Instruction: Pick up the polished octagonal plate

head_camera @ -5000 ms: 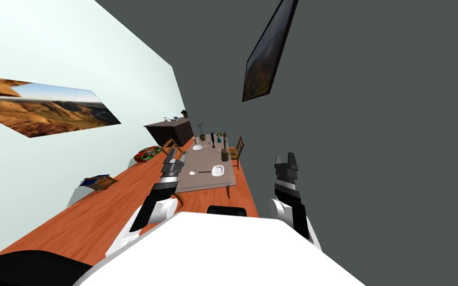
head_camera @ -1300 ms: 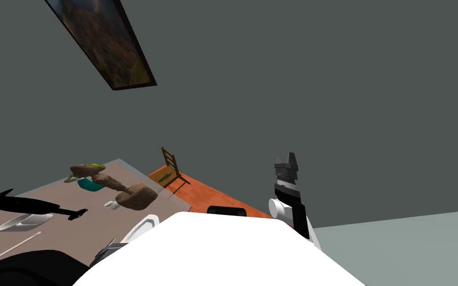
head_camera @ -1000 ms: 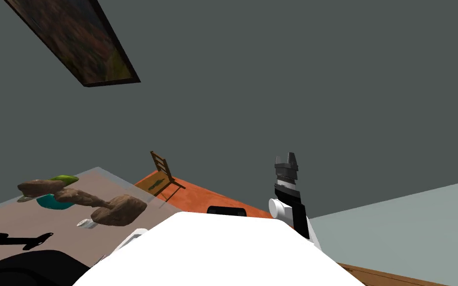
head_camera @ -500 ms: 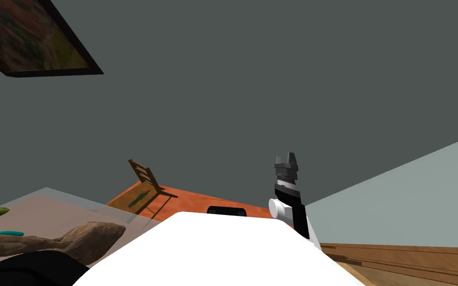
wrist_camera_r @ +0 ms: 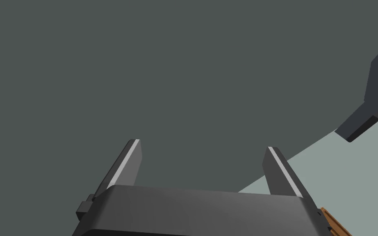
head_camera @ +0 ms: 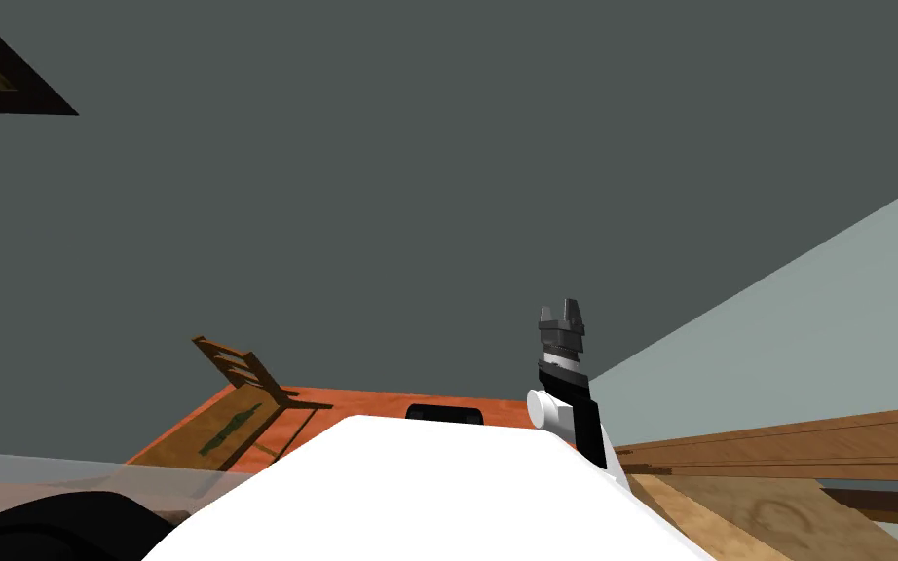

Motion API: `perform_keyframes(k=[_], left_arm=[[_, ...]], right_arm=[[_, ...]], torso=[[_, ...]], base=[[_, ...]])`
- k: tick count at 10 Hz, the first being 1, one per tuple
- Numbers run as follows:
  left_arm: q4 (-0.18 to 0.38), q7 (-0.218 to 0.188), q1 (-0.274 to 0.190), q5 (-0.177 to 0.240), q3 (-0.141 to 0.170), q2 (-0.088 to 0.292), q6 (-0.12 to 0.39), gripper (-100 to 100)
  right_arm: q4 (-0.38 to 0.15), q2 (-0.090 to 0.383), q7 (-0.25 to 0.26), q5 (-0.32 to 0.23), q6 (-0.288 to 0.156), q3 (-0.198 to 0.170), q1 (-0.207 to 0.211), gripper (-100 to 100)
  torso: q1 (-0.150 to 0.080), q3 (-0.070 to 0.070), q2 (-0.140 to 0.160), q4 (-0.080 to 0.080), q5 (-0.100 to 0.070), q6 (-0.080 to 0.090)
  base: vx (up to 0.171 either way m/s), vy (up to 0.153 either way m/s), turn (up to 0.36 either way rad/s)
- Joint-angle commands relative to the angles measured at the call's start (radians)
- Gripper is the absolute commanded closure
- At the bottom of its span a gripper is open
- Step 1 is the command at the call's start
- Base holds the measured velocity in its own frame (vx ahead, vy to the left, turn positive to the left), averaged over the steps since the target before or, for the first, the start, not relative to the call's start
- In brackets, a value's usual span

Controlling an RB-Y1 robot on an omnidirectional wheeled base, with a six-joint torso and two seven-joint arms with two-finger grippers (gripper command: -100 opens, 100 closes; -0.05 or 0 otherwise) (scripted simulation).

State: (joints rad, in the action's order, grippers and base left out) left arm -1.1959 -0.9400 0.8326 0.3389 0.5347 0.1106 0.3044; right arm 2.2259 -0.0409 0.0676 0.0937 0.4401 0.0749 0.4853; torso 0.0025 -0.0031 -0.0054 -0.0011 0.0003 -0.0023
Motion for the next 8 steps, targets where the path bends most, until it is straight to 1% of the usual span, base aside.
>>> perform_keyframes(k=[1, 3, 6, 7, 8], left_arm=[[0.000, -0.013, 0.009, 0.001, 0.007, -0.004, 0.034, -100], [0.051, -0.036, 0.016, 0.002, 0.018, -0.026, 0.071, -100], [0.099, -0.057, 0.021, 0.003, 0.029, -0.063, 0.105, -100], [0.093, -0.054, 0.013, 0.000, 0.029, -0.051, 0.101, -100], [0.093, -0.055, 0.014, 0.000, 0.029, -0.053, 0.105, 0]], right_arm=[[0.000, 0.000, 0.000, 0.000, 0.000, 0.000, 0.000, 0], [0.000, 0.000, 0.000, 0.000, 0.000, 0.000, 0.000, 0], [0.000, 0.000, 0.000, 0.000, 0.000, 0.000, 0.000, 0], [0.000, 0.000, 0.000, 0.000, 0.000, 0.000, 0.000, 0], [0.000, 0.000, 0.000, 0.000, 0.000, 0.000, 0.000, 0]], torso=[[0.000, 0.000, 0.000, 0.000, 0.000, 0.000], [-0.001, 0.000, 0.000, 0.000, 0.000, 0.000], [0.000, 0.000, 0.000, 0.000, 0.000, 0.000], [0.001, 0.000, 0.000, 0.000, 0.000, -0.001], [-0.001, 0.001, 0.002, 0.000, 0.000, -0.001]], base=[[0.065, 0.043, -0.093], [0.069, 0.034, -0.231], [0.055, 0.060, -0.163], [0.019, 0.032, -0.025], [0.004, 0.006, 0.003]])
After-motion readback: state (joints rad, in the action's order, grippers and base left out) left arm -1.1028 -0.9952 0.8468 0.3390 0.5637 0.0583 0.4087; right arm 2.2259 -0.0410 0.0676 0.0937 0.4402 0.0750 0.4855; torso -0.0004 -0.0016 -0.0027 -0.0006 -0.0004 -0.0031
